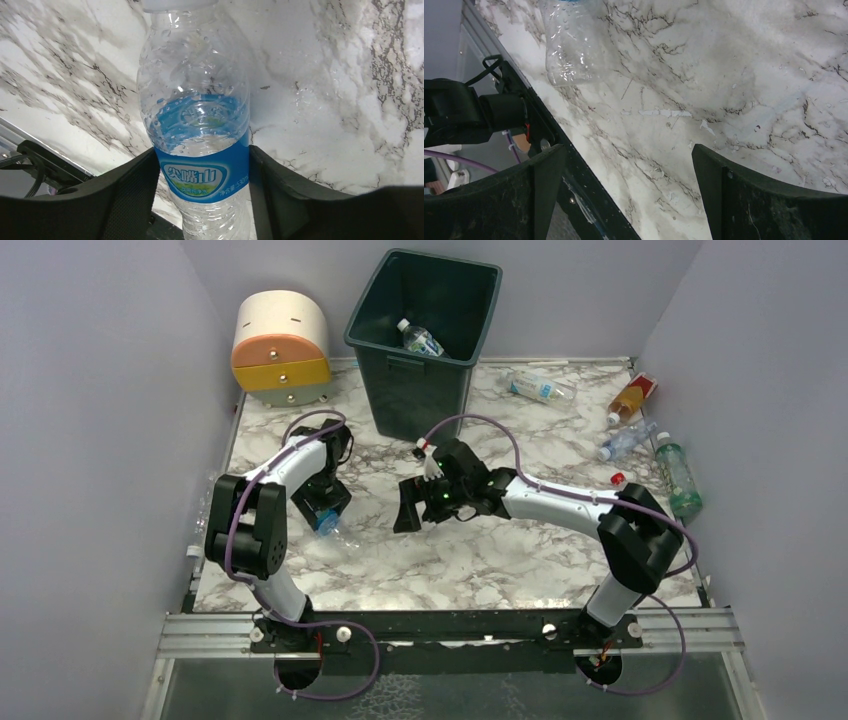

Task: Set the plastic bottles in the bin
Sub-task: Pick up the plastic bottle at the center of the board.

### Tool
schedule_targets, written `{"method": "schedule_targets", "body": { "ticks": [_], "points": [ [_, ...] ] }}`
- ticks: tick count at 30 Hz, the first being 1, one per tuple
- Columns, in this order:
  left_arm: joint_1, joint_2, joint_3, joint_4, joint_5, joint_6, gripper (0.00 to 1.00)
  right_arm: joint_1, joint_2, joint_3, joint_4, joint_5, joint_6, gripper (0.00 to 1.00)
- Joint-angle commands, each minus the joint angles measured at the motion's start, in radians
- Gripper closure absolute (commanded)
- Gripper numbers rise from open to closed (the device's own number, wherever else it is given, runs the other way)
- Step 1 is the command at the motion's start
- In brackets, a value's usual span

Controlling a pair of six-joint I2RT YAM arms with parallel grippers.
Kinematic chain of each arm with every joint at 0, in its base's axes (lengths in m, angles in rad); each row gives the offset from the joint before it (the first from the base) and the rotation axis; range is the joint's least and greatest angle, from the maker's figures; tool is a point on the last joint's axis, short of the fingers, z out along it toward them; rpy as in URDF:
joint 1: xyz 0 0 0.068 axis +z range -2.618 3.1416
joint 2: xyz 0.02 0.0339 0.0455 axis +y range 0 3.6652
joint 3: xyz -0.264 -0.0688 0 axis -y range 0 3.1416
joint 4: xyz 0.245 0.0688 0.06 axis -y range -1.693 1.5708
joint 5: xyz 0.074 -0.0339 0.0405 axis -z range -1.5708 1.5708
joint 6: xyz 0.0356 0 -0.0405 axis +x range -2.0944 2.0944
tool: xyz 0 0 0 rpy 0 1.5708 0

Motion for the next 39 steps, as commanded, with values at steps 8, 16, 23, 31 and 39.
{"method": "schedule_targets", "body": {
  "ticks": [8,16,23,31,39],
  "points": [
    [-0.022,-0.035,0.022,-0.007,0.007,0.021,0.49,-0.002,0.018,0.034,-0.005,-0.01,-0.013,0.0],
    [-0.039,-0.139,0.119,0.011,0.143,0.051,0.49,-0.001,-0.004,0.022,0.111,-0.147,-0.019,0.0],
    [-0.048,-0.282,0.137,0.133,0.281,0.076,0.5,-0.016,-0.013,-0.013,0.321,-0.341,0.076,0.0],
    [-0.048,-0.385,0.074,0.288,0.397,0.17,0.5,-0.046,-0.005,-0.054,0.54,-0.514,0.217,0.01],
    [-0.048,-0.447,0.056,0.347,0.451,0.312,0.5,-0.071,0.038,-0.057,0.693,-0.619,0.37,0.01]
  ]
}}
